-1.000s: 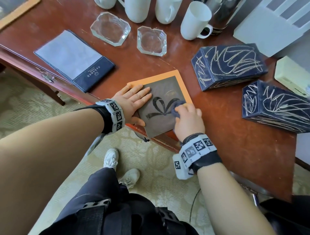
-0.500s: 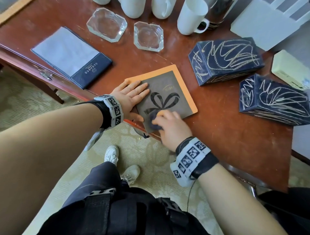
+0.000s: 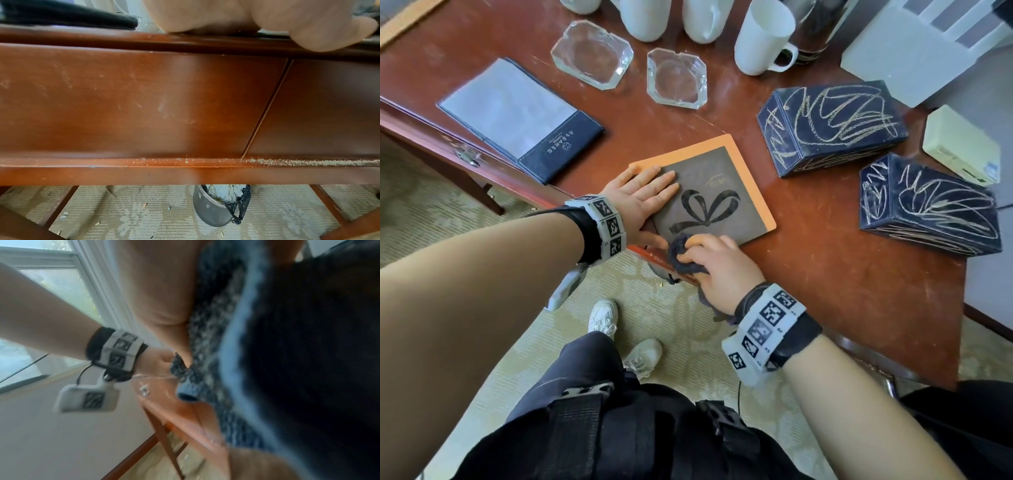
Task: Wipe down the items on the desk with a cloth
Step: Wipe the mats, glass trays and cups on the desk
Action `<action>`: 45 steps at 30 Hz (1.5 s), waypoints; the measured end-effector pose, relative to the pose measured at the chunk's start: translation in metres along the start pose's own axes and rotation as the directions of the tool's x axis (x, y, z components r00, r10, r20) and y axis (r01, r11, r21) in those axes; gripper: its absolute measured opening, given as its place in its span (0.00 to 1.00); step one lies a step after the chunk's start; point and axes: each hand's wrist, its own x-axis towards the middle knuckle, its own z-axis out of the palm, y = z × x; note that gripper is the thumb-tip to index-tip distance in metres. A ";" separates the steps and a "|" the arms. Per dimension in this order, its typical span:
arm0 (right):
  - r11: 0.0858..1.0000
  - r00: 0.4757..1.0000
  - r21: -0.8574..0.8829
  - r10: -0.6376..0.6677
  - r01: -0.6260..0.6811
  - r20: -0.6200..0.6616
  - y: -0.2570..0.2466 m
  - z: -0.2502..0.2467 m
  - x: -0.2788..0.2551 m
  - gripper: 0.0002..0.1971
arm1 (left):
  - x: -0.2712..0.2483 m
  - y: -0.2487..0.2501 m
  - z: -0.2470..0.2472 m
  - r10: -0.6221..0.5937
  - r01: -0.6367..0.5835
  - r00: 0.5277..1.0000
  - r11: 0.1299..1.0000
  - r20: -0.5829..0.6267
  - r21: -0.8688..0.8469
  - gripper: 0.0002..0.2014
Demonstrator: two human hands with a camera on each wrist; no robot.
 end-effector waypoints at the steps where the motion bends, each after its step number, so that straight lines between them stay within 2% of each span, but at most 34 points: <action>1: 0.998 0.997 0.008 0.069 -0.069 -0.017 0.008 -0.004 0.002 0.21 | 0.000 0.000 -0.001 -0.002 0.002 1.000 1.000 0.003 -0.012 0.49; 3: 0.957 0.950 0.014 0.289 -0.290 -0.117 0.025 -0.015 0.006 0.20 | -0.001 0.000 -0.002 0.000 0.000 1.000 0.999 0.005 -0.034 0.49; 4: 0.929 0.916 0.003 0.367 -0.371 -0.165 0.030 -0.018 0.006 0.19 | -0.001 0.000 -0.003 0.002 -0.002 1.000 0.999 0.006 -0.041 0.49; 5: 0.919 0.904 -0.023 0.381 -0.392 -0.192 0.031 -0.018 0.005 0.19 | -0.001 0.000 -0.003 0.002 -0.002 1.000 0.999 0.006 -0.042 0.49; 6: 0.933 0.922 -0.059 0.338 -0.354 -0.187 0.028 -0.016 0.004 0.19 | -0.001 0.000 -0.003 0.002 -0.002 1.000 0.999 0.008 -0.039 0.49; 8: 0.979 0.981 -0.100 0.165 -0.175 -0.101 0.015 -0.006 -0.003 0.19 | -0.001 0.000 -0.003 -0.002 0.002 1.000 1.000 0.014 -0.024 0.49; 10: 0.995 0.998 -0.074 0.060 -0.062 -0.035 0.008 0.002 -0.012 0.21 | 0.000 0.001 -0.003 -0.006 0.006 1.000 1.000 0.018 -0.014 0.49; 12: 0.995 0.996 -0.054 0.077 -0.080 -0.053 0.016 0.000 -0.012 0.22 | -0.001 0.001 -0.003 -0.011 0.011 1.000 1.000 0.015 -0.022 0.49; 15: 0.969 0.955 -0.029 0.238 -0.247 -0.176 0.026 -0.005 -0.009 0.20 | -0.001 0.001 -0.003 -0.009 0.009 1.000 0.999 0.012 -0.033 0.49; 16: 0.966 0.952 -0.034 0.246 -0.256 -0.185 0.023 -0.004 -0.009 0.19 | -0.001 0.001 -0.003 -0.011 0.012 1.000 0.999 0.009 -0.032 0.49; 20: 0.996 0.997 -0.061 0.057 -0.060 -0.057 0.002 0.009 -0.014 0.20 | 0.001 0.001 -0.001 -0.016 0.016 1.000 0.999 0.008 -0.035 0.49; 22: 0.996 0.993 -0.030 0.083 -0.086 -0.081 0.009 0.007 -0.014 0.21 | 0.001 0.002 -0.001 -0.017 0.017 1.000 0.999 0.010 -0.036 0.49; 25: 0.966 0.948 0.000 0.252 -0.257 -0.196 0.024 -0.002 -0.011 0.20 | 0.000 0.002 -0.002 -0.018 0.018 1.000 0.999 0.006 -0.037 0.49; 26: 0.964 0.946 -0.020 0.256 -0.265 -0.200 0.024 -0.003 -0.011 0.20 | -0.001 0.002 -0.002 -0.020 0.020 1.000 0.999 0.007 -0.038 0.49; 30: 0.994 0.992 -0.059 0.092 -0.097 -0.091 0.010 0.009 -0.018 0.21 | 0.000 0.002 -0.004 -0.026 0.026 0.999 0.999 0.022 -0.033 0.49; 35: 0.969 0.953 -0.013 0.240 -0.247 -0.186 0.015 0.003 -0.011 0.21 | 0.000 0.003 -0.002 -0.028 0.029 0.999 0.999 0.017 -0.037 0.48; 39: 0.994 0.992 -0.061 0.089 -0.095 -0.086 0.001 0.012 -0.015 0.22 | 0.002 0.003 -0.002 -0.029 0.030 0.999 0.999 0.021 -0.035 0.49; 40: 0.994 0.991 -0.044 0.100 -0.104 -0.089 0.005 0.010 -0.016 0.22 | 0.002 0.003 -0.002 -0.030 0.031 0.999 0.999 0.022 -0.032 0.49; 42: 0.977 0.965 -0.018 0.206 -0.212 -0.164 0.021 0.001 -0.014 0.21 | 0.001 0.002 -0.003 -0.031 0.032 0.999 0.999 0.027 -0.028 0.48; 45: 0.894 0.870 0.054 0.445 -0.444 -0.214 0.042 -0.019 -0.004 0.21 | 0.001 0.003 -0.004 -0.032 0.032 0.999 0.999 0.025 -0.026 0.48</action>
